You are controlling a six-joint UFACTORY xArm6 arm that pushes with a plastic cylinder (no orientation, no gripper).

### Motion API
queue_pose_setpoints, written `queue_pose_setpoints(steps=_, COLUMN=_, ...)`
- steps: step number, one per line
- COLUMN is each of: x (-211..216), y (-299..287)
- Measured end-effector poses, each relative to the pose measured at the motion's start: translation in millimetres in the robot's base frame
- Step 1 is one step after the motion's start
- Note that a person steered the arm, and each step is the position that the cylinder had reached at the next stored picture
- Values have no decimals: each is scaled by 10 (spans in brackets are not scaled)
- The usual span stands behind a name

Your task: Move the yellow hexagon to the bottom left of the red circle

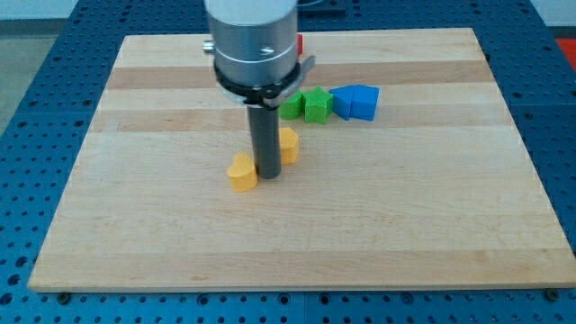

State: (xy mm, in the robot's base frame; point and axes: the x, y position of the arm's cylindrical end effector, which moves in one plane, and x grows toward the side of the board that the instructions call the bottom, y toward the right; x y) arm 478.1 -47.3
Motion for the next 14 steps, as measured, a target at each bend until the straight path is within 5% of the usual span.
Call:
queue_pose_setpoints(steps=3, x=-80, y=806)
queue_pose_setpoints(steps=5, x=-357, y=219)
queue_pose_setpoints(steps=9, x=-28, y=-328)
queue_pose_setpoints(steps=14, x=-566, y=-243)
